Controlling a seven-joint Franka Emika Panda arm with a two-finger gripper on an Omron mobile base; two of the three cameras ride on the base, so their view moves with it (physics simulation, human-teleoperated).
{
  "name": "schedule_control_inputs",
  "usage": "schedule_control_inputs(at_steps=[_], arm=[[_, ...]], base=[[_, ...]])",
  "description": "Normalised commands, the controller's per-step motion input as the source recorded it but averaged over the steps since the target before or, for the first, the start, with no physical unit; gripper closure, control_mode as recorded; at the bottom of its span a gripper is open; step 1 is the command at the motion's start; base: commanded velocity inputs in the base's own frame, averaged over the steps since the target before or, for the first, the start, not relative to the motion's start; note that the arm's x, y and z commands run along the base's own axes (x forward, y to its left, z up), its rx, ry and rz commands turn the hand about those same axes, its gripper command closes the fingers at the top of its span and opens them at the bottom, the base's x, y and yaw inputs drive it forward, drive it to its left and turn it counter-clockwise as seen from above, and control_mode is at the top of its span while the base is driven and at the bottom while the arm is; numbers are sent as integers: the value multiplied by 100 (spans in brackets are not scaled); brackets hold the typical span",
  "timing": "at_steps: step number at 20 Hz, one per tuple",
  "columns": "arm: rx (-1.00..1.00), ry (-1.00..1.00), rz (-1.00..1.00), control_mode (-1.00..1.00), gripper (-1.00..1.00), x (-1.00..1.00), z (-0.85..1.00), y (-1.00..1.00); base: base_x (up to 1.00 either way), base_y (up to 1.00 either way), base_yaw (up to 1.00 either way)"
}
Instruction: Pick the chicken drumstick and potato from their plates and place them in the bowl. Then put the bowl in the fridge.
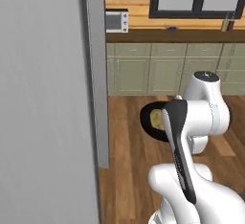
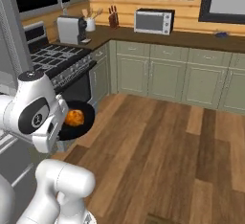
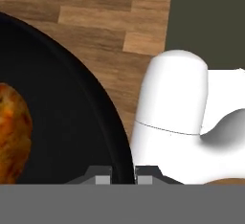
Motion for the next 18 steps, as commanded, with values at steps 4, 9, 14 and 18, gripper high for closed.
schedule_control_inputs(at_steps=[4,9,14,18], arm=[[0,0,0,100,100,0,0,0],[0,0,0,100,100,0,0,0],[0,0,0,100,100,0,0,0],[0,0,0,100,100,0,0,0]], base=[[19,-7,42],[26,-38,63],[42,-51,74],[32,0,61]])
